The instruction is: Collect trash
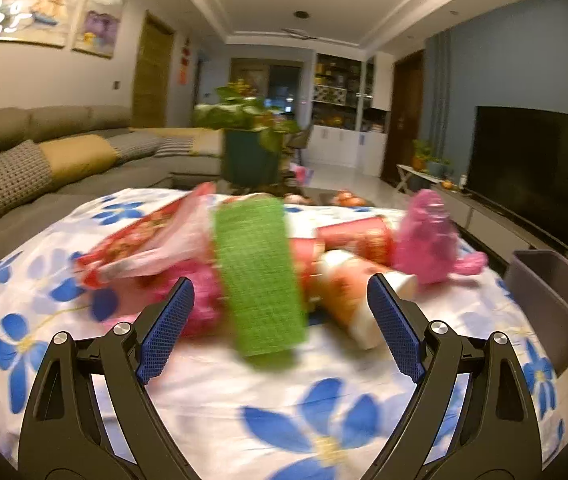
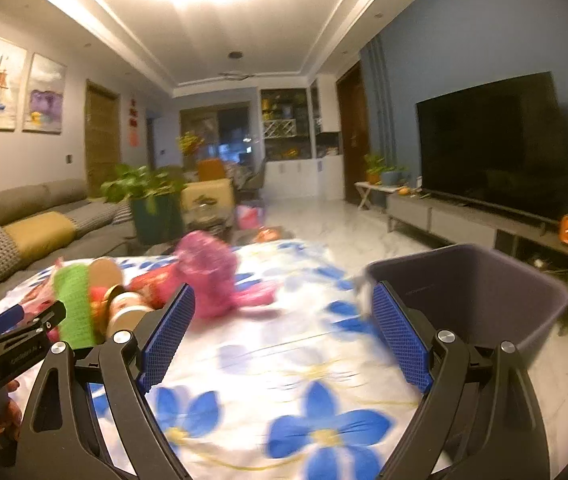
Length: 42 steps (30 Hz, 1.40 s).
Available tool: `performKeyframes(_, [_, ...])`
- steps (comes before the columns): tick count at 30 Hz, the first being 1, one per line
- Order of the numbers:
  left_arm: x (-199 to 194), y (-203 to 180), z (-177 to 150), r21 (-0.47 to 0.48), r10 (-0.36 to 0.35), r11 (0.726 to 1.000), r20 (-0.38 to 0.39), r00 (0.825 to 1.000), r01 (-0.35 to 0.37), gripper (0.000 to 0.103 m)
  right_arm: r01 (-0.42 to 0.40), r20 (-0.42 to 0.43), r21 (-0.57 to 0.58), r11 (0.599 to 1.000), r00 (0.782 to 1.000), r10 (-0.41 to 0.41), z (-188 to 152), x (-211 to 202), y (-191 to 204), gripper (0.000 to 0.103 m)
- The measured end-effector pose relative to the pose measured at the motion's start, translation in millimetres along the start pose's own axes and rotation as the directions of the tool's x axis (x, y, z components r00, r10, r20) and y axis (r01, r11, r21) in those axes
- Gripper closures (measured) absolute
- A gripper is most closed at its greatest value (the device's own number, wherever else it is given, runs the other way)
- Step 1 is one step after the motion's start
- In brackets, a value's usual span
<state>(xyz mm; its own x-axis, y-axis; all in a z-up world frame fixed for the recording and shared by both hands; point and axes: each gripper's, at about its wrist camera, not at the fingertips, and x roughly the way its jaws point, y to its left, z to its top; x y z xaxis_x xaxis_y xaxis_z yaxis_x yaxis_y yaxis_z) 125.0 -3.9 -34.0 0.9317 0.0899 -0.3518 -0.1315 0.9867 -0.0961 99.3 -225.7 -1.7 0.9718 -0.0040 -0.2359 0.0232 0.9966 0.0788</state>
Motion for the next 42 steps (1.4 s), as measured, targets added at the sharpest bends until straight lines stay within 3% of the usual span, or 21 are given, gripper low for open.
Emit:
performKeyframes(6, [-10,40,1,-0.025,0.085,0.996,0.016,0.996,-0.084,0.016,-0.09,-0.061,0.001,0.996,0.994,0.09,-13,20,43,0.016])
performKeyframes(14, [-10,72,-1,-0.072,0.128,0.989,0.018,0.992,-0.127,0.016,-0.188,-0.138,-0.05,0.981,0.974,0.18,-26,46,95,0.034])
performKeyframes(19, [-8,82,2,-0.089,0.136,0.987,0.02,0.991,-0.134,0.016,-0.221,-0.182,-0.04,0.975,0.961,0.21,-28,61,112,0.053])
performKeyframes(31, [-6,86,1,-0.091,0.113,0.99,0.016,0.993,-0.111,0.016,-0.306,-0.313,-0.028,0.951,0.906,0.283,-36,88,138,0.094])
performKeyframes(34, [-6,82,0,-0.079,0.1,0.992,0.019,0.995,-0.098,0.016,-0.308,-0.315,-0.027,0.951,0.905,0.284,-37,87,137,0.099])
performKeyframes(42, [-6,58,0,-0.056,0.029,0.998,0.017,0.999,-0.028,0.016,-0.282,-0.256,-0.058,0.958,0.932,0.258,-30,62,116,0.099])
